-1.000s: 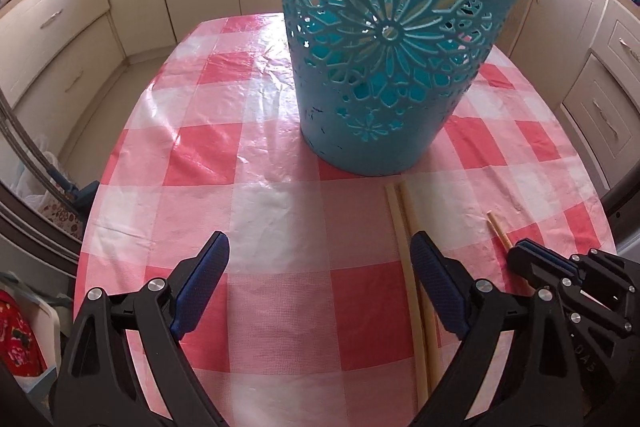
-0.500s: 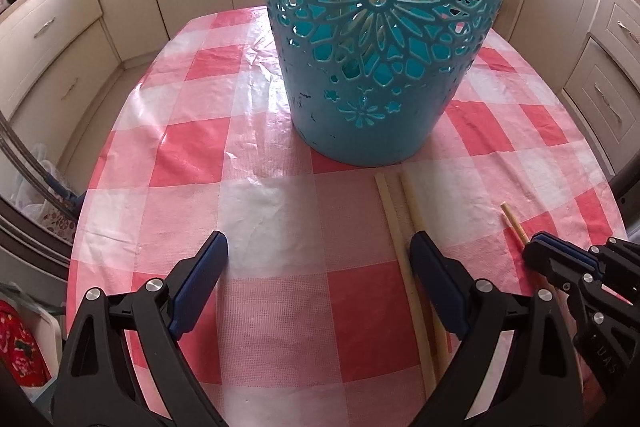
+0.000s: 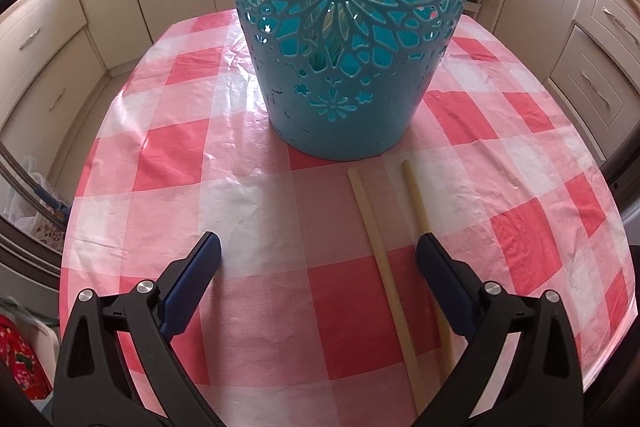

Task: Organize utensils
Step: 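Lift the chopstick over the teal basket with the right gripper and release it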

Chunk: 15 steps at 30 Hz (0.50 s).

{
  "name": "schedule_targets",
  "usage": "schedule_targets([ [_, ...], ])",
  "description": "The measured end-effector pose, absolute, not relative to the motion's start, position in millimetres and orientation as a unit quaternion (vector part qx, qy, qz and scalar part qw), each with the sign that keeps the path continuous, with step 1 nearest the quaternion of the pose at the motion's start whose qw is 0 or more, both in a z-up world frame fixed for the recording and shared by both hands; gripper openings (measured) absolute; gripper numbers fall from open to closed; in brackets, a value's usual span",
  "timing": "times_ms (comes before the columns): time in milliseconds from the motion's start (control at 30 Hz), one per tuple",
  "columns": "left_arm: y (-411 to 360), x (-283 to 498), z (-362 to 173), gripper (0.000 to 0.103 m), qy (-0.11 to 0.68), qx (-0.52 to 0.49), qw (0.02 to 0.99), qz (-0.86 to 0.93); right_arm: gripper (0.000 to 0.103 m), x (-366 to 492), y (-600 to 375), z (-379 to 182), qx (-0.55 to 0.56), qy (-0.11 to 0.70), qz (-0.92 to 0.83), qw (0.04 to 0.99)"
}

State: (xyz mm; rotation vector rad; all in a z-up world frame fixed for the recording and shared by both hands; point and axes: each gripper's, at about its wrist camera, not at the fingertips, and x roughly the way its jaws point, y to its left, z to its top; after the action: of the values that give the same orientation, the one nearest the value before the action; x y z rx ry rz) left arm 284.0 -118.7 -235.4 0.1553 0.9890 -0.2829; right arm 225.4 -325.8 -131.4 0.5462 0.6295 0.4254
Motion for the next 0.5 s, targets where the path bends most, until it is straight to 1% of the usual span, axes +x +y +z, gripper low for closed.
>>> schedule_targets([
  [300,-118.3,284.5,-235.7,0.095,0.472,0.072,0.868,-0.138,0.006,255.0,-318.8,-41.6,0.264,0.197,0.220,0.918],
  [500,-118.3,284.3,-235.6,0.095,0.472,0.070,0.868,-0.139,0.006,304.4,-299.0,-2.4,0.266,0.132,0.192,0.936],
])
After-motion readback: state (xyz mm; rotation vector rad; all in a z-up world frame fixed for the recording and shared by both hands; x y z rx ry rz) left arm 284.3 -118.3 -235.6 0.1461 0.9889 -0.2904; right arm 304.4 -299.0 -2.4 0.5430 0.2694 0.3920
